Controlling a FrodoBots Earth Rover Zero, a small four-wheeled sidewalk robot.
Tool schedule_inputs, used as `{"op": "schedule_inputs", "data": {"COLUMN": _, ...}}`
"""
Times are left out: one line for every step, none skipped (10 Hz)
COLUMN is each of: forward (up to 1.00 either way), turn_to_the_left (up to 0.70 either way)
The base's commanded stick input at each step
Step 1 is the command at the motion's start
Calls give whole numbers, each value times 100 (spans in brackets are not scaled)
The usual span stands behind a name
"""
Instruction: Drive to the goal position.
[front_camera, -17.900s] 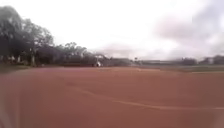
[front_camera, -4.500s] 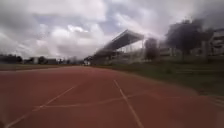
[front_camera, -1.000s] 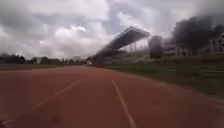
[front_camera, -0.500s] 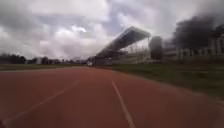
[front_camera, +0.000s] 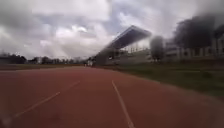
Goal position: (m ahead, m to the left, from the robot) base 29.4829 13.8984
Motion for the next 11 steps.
{"op": "schedule_inputs", "data": {"forward": 70, "turn_to_the_left": 1}}
{"op": "schedule_inputs", "data": {"forward": 70, "turn_to_the_left": 1}}
{"op": "schedule_inputs", "data": {"forward": 70, "turn_to_the_left": 1}}
{"op": "schedule_inputs", "data": {"forward": 70, "turn_to_the_left": 1}}
{"op": "schedule_inputs", "data": {"forward": 70, "turn_to_the_left": 1}}
{"op": "schedule_inputs", "data": {"forward": 70, "turn_to_the_left": 1}}
{"op": "schedule_inputs", "data": {"forward": 70, "turn_to_the_left": 1}}
{"op": "schedule_inputs", "data": {"forward": 70, "turn_to_the_left": 1}}
{"op": "schedule_inputs", "data": {"forward": 70, "turn_to_the_left": 36}}
{"op": "schedule_inputs", "data": {"forward": 70, "turn_to_the_left": 36}}
{"op": "schedule_inputs", "data": {"forward": 70, "turn_to_the_left": 36}}
